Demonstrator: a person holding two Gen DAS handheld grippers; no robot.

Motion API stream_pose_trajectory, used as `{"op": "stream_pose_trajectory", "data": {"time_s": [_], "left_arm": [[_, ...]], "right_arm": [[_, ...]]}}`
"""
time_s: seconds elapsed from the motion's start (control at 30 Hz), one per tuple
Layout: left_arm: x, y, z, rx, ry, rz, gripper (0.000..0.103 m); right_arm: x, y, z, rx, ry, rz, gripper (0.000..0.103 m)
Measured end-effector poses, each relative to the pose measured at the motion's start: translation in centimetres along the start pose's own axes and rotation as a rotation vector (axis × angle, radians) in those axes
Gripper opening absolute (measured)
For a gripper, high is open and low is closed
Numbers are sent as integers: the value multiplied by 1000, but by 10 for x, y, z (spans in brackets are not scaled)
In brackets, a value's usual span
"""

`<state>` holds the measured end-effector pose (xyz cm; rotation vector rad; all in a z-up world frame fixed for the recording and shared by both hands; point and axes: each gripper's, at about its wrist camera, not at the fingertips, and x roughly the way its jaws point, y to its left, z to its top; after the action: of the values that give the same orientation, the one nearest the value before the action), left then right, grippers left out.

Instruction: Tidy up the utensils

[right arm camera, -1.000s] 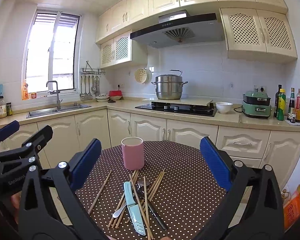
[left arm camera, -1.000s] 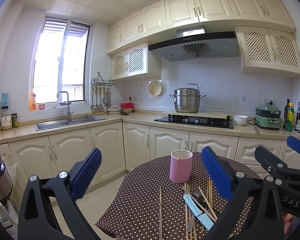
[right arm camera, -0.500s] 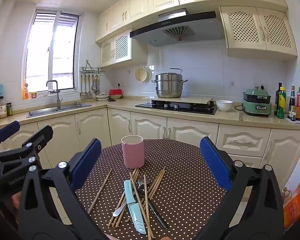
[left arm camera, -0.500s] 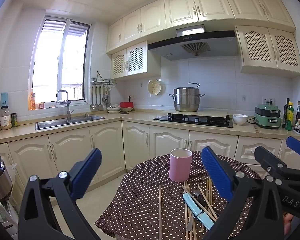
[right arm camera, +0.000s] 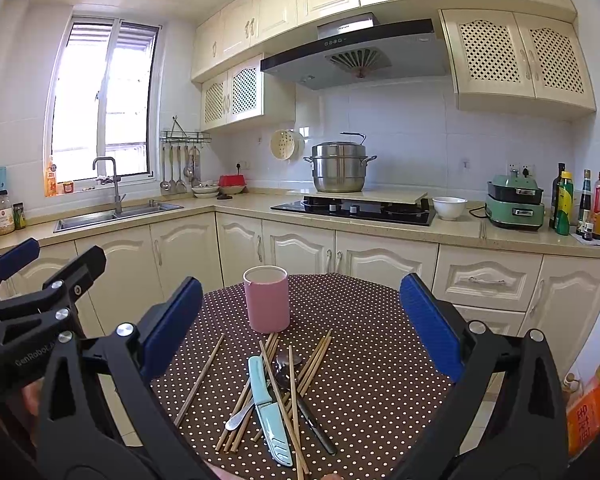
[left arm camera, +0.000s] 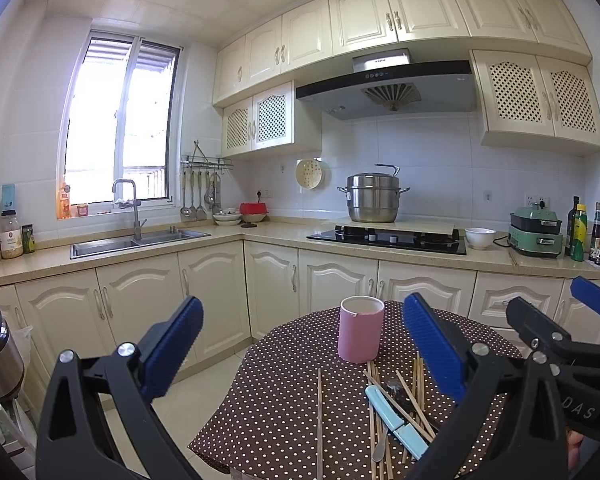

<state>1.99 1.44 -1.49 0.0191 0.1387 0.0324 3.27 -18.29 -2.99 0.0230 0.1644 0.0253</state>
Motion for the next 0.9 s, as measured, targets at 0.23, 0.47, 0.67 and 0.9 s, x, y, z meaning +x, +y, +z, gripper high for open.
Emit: {"op": "stream_pose_trajectory", "data": {"time_s": [0.23,0.47,0.67,0.9], "left_arm": [[0,2,1,-3,-1,1,98],[2,1,2,-5,5,-10,98],[10,-3,0,0,25,-23,98],[38,-10,-10,4,109,-59,98]], "right_arm": [[1,1,4,2,3,7,97],[3,-1,3,3,4,4,97],[9,-10,1,20,11,5,97],[37,-27,-11,83,99,52,97]]}}
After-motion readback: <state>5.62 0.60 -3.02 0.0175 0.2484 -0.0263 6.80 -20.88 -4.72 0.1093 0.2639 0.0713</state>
